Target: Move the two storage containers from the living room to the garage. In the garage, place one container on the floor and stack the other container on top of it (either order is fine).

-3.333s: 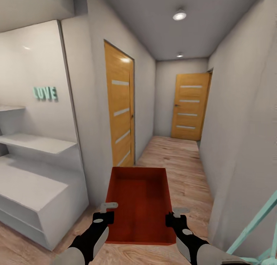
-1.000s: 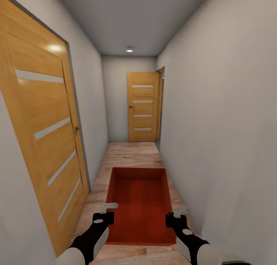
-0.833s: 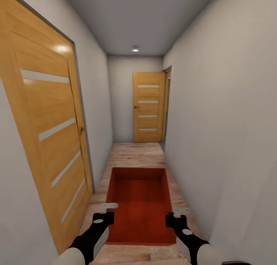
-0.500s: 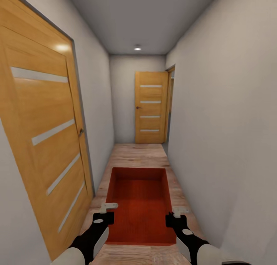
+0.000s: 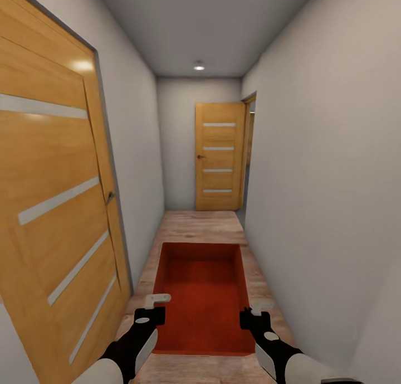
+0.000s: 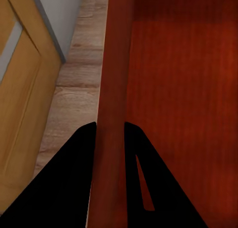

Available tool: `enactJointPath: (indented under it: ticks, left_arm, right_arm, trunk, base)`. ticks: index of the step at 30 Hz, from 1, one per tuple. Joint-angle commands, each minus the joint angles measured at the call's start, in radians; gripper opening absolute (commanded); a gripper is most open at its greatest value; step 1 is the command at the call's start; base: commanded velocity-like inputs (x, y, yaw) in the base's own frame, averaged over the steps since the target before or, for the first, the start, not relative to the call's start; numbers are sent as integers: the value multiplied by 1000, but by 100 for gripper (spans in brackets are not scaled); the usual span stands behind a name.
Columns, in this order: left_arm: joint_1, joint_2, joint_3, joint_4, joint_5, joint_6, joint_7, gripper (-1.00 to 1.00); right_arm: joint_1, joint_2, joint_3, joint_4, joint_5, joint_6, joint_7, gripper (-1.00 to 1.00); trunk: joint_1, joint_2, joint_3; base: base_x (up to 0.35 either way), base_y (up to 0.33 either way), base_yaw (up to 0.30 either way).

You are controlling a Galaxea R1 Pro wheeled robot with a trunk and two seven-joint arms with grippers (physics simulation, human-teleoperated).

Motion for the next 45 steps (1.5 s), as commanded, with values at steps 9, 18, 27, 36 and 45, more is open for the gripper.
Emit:
enactJointPath:
  ticks: [9, 18, 27, 36, 45]
  left_arm:
    - [-1, 19, 77, 4, 17, 7, 11, -100]
    - [-1, 21, 77, 2, 17, 7, 11, -100]
    - [-1, 21, 77, -1, 17, 7, 11, -100]
    - [-1, 21, 77, 0, 17, 8, 11, -100]
    - [-1, 21, 77, 0, 17, 7, 11, -100]
  right_arm:
    - [0, -9, 6, -2, 5, -30, 3, -100]
    - [0, -10, 6, -2, 6, -30, 3, -100]
    - [0, -11, 6, -2, 8, -28, 3, -100]
    - [0, -11, 6, -2, 8, -28, 2, -100]
    - [0, -11, 6, -2, 8, -28, 2, -100]
  trunk:
    - [1, 0, 0]
    - [1, 0, 0]
    - [1, 0, 0]
    - [1, 0, 0]
    - [1, 0, 0]
  base:
    - [322, 0, 0]
    - [322, 0, 0]
    - [322, 0, 0]
    - [322, 0, 0]
    - [322, 0, 0]
